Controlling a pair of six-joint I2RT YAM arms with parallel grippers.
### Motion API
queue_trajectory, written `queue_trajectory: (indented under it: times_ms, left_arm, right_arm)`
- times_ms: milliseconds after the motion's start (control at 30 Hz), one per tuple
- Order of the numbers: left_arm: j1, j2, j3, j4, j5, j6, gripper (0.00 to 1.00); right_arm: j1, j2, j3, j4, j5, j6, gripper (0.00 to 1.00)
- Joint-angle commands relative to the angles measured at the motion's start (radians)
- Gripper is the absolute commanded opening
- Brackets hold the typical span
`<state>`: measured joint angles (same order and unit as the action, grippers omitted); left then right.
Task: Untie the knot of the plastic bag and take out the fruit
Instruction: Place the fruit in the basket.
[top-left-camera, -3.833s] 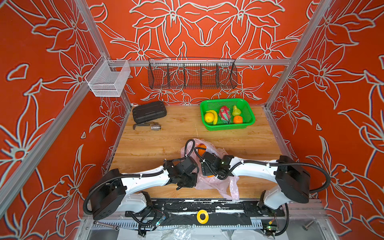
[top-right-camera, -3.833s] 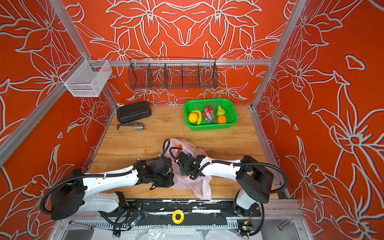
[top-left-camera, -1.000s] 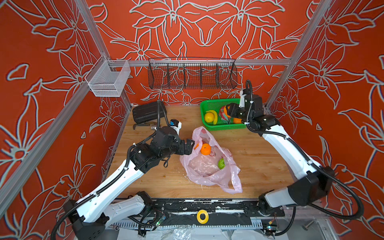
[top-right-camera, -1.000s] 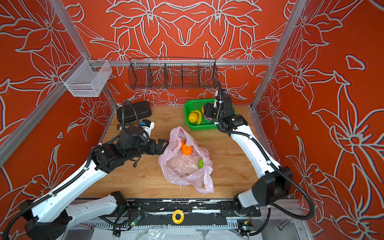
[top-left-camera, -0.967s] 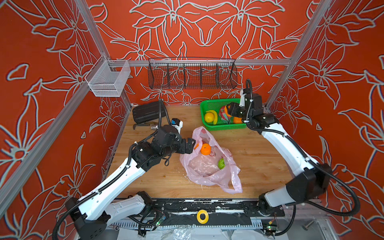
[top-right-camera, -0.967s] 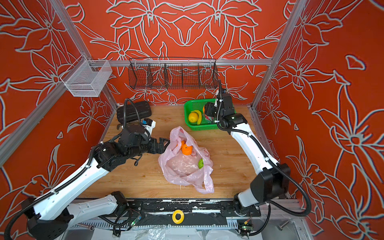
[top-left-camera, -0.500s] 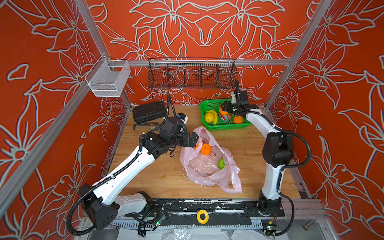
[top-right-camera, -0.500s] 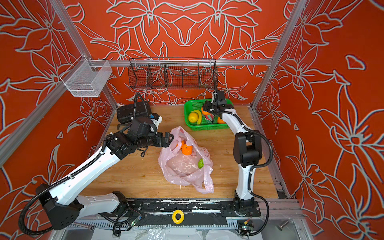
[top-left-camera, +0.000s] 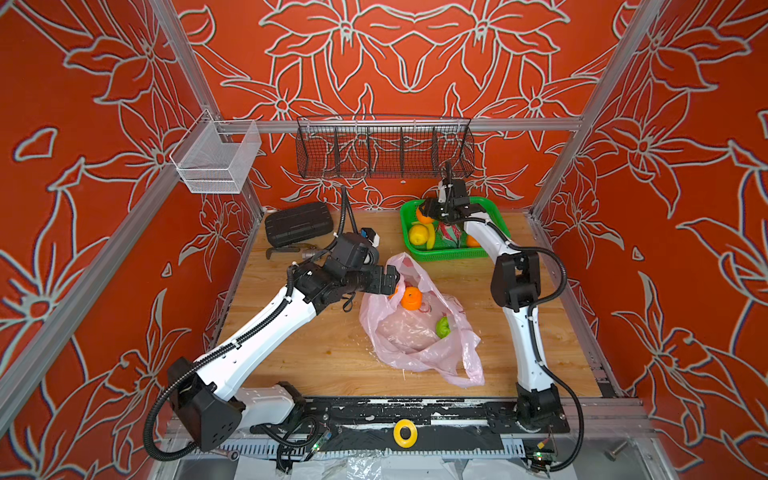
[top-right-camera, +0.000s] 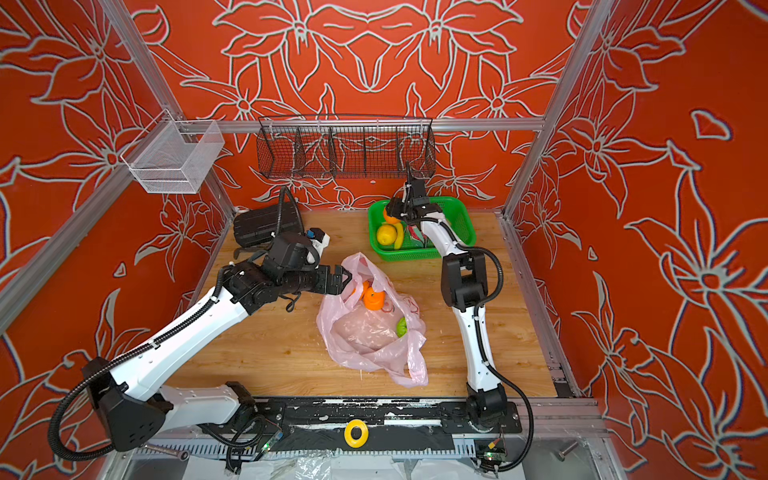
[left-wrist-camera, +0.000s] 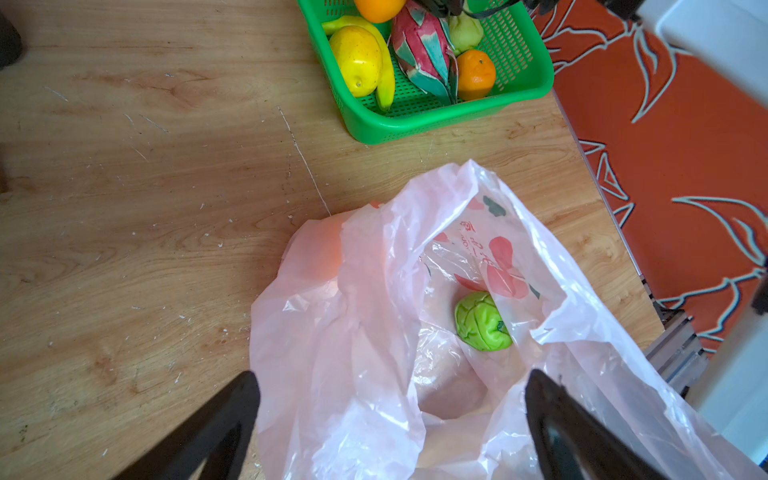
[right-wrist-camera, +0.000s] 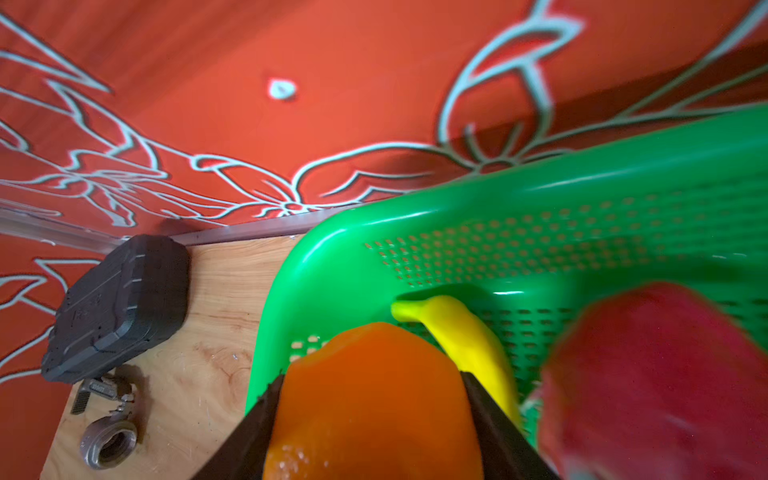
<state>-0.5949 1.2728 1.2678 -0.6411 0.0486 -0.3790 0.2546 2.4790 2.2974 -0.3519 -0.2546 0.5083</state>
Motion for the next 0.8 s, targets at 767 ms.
queue_trajectory:
  times_ms: [767]
  left_arm:
    - [0.013,-0.125,-0.122,0.043,0.057,-0.029,0.98]
  right_arm:
    - [-0.006,-0.371,-0.405,-0.019,0.066,-0.058,0.87]
